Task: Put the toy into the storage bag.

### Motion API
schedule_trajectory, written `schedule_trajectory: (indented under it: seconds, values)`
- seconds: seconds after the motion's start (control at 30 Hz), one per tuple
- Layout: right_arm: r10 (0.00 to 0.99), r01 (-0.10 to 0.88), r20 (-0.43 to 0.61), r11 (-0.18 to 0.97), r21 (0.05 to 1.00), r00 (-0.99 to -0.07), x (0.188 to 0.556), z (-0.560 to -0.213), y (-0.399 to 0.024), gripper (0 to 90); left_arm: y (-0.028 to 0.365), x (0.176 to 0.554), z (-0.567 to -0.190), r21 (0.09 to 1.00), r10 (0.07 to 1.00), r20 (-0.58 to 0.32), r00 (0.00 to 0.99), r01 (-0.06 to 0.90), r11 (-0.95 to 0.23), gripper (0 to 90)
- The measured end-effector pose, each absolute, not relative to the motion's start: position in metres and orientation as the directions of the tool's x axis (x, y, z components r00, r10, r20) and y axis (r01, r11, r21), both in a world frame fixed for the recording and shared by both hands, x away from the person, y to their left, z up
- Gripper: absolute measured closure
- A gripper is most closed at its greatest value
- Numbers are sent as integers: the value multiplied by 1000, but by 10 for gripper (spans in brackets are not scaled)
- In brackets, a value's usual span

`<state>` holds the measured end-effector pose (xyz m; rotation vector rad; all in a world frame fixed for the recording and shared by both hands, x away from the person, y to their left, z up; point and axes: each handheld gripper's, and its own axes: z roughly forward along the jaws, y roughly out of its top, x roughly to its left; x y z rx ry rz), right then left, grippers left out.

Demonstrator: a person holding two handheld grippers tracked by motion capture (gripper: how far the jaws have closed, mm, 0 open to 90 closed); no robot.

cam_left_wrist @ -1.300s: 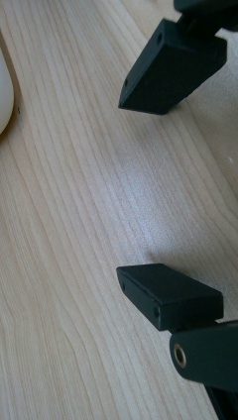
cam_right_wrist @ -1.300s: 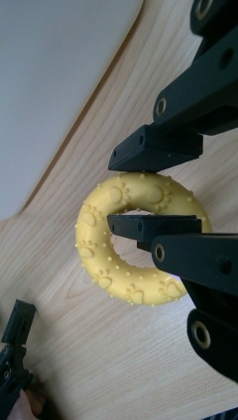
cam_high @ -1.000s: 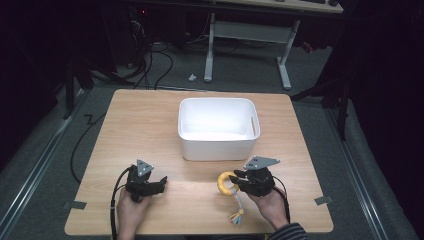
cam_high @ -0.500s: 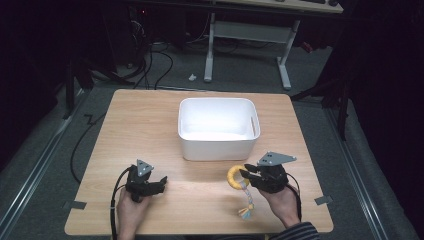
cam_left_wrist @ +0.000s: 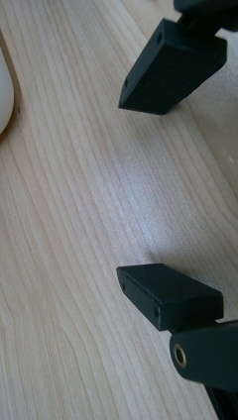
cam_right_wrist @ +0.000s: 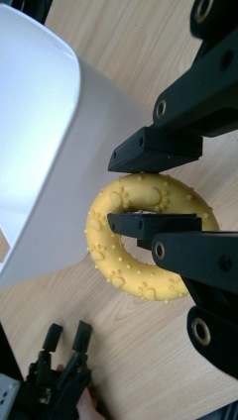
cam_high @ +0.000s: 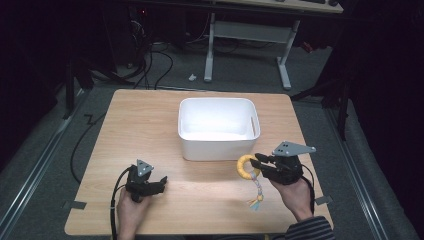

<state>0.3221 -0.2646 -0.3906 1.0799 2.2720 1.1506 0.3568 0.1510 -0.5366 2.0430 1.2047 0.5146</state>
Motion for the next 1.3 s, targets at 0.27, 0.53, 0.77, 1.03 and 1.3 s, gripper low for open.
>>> schedule_trajectory:
  seconds: [0.27, 0.53, 0.77, 1.03, 1.3]
  values:
    - [758, 447, 12, 372, 814, -652, 329, -371, -268, 713, 151, 357, -537, 737, 873, -12, 488, 594, -323, 203]
    - [749, 442, 23, 366, 819, -662, 338, -358, -266, 713, 151, 357, -537, 737, 872, -12, 489, 594, -323, 203]
    - [756, 444, 23, 359, 821, -654, 345, -349, -265, 712, 151, 357, -537, 736, 872, -12, 489, 594, -323, 202]
    - [753, 445, 29, 357, 821, -657, 352, -337, -263, 712, 151, 357, -537, 736, 872, -12, 489, 594, -323, 203]
    - [752, 450, 33, 358, 818, -658, 360, -327, -261, 712, 151, 357, -537, 736, 873, -12, 488, 595, -323, 203]
